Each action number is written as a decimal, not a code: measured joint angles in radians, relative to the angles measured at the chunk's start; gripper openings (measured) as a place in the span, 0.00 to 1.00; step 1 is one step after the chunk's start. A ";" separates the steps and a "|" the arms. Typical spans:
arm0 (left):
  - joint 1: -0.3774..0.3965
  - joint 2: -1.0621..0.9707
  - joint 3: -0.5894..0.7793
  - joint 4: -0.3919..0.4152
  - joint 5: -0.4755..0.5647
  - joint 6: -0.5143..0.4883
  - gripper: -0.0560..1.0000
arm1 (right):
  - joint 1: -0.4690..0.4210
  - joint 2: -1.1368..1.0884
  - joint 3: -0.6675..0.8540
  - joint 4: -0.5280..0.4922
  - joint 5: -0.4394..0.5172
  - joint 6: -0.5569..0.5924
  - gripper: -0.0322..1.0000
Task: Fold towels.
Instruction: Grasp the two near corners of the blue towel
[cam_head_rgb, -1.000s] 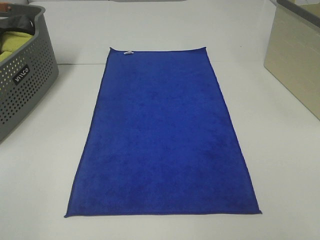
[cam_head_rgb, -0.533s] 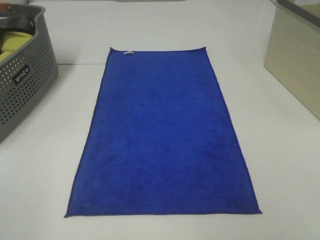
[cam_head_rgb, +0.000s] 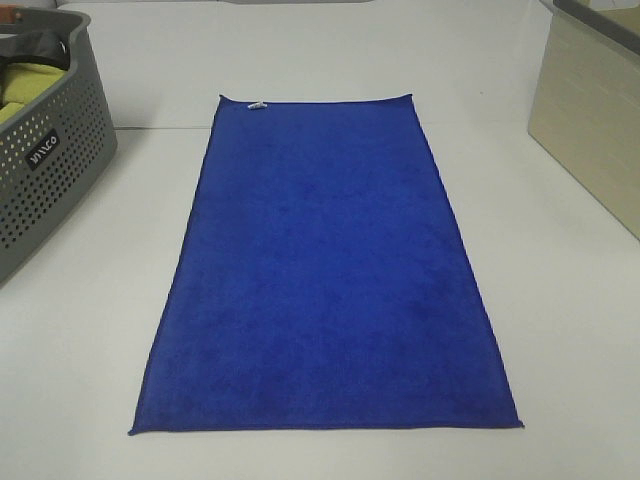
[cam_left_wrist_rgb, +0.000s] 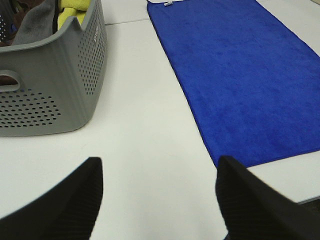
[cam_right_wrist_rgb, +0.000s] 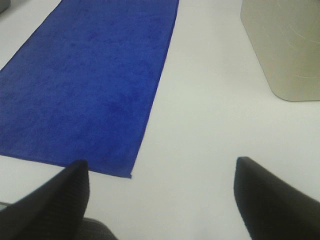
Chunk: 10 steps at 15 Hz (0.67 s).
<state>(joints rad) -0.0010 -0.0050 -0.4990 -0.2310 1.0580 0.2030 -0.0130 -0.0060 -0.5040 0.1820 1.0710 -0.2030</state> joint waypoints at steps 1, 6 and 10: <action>0.000 0.000 0.000 0.000 0.000 0.000 0.65 | 0.000 0.000 0.000 0.000 0.000 0.000 0.76; 0.000 0.000 0.000 0.000 0.000 0.000 0.65 | 0.000 0.000 0.000 0.000 0.000 0.000 0.76; 0.000 0.000 0.000 0.000 0.000 0.000 0.65 | 0.000 0.000 0.000 0.000 0.000 0.000 0.76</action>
<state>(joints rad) -0.0010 -0.0050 -0.4990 -0.2310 1.0580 0.2030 -0.0130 -0.0060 -0.5040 0.1820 1.0710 -0.2030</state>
